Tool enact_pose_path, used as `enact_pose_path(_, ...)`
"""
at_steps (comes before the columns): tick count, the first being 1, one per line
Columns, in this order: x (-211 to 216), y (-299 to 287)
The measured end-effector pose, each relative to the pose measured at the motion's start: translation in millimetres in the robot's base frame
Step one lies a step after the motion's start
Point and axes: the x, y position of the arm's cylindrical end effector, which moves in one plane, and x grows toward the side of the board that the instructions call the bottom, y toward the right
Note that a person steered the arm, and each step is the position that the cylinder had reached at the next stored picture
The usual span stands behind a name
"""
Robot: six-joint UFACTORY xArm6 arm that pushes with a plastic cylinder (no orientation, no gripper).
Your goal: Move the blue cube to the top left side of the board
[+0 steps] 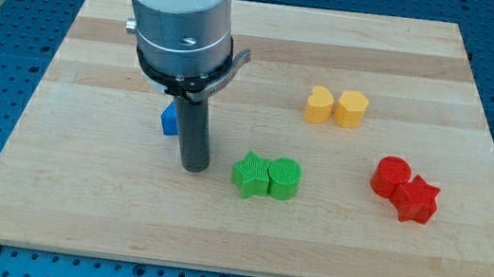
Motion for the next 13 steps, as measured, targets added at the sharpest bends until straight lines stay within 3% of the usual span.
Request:
enact_pose_path(4,-19.5,-12.8)
enact_pose_path(9,-122.8,8.2)
enact_pose_path(11,-130.5,-42.5)
enact_pose_path(13,-171.2,-60.9)
